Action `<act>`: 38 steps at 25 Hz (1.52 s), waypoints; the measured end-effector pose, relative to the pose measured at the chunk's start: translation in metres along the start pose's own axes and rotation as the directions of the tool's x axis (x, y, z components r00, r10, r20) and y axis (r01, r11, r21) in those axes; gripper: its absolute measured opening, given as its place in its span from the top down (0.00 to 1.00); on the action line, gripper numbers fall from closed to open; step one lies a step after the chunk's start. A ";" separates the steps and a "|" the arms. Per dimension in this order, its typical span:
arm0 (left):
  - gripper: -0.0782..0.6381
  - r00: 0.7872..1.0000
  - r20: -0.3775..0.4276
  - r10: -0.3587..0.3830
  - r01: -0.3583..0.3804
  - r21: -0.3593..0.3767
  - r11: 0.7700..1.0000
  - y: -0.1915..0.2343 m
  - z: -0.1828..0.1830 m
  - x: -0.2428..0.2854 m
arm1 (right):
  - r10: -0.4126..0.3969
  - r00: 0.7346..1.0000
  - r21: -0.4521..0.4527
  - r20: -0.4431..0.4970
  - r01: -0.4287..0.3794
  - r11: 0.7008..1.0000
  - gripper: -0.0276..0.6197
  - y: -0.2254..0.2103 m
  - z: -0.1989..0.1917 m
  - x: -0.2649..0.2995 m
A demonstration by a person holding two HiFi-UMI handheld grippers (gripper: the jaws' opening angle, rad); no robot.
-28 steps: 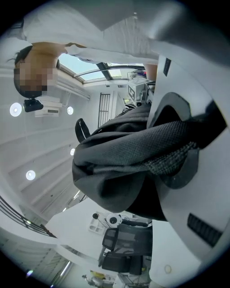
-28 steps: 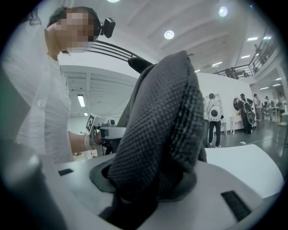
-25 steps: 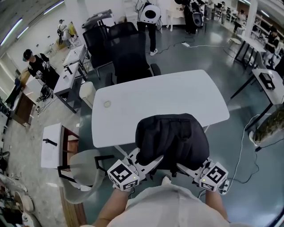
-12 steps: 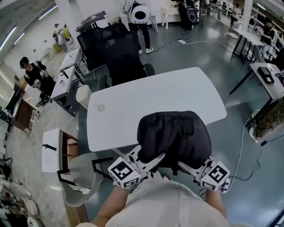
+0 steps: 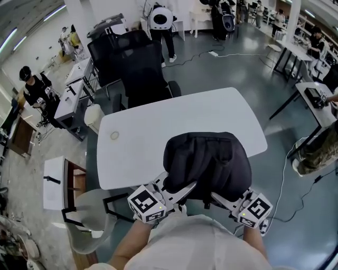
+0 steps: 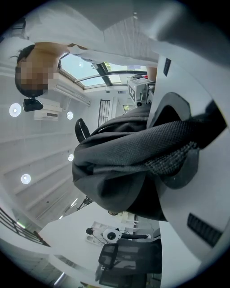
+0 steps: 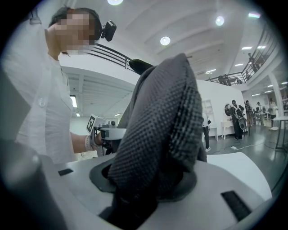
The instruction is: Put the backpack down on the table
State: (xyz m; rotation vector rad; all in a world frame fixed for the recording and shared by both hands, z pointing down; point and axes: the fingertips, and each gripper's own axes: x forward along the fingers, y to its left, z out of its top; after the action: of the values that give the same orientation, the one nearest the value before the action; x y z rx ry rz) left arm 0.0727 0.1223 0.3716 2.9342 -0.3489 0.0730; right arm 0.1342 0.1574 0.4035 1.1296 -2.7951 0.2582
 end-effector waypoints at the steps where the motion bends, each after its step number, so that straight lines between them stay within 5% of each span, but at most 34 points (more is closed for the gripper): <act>1: 0.72 1.000 0.002 0.004 -0.004 -0.002 1.000 0.007 0.001 0.002 | 0.003 1.000 0.000 -0.002 -0.003 1.000 0.65 -0.005 0.001 0.004; 24: 0.72 0.999 -0.002 0.037 -0.037 -0.050 0.998 0.219 0.025 0.024 | 0.050 0.998 0.035 -0.042 -0.048 0.998 0.65 -0.140 0.031 0.170; 38: 0.72 0.996 0.008 0.093 -0.092 -0.105 0.990 0.294 0.019 -0.011 | 0.101 0.990 0.066 -0.095 -0.095 0.993 0.65 -0.152 0.031 0.252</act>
State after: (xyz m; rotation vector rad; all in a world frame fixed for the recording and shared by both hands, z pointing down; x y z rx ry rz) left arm -0.0069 -0.1598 0.4044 2.8160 -0.4756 0.0469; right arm 0.0582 -0.1273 0.4336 0.9643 -2.7769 0.4007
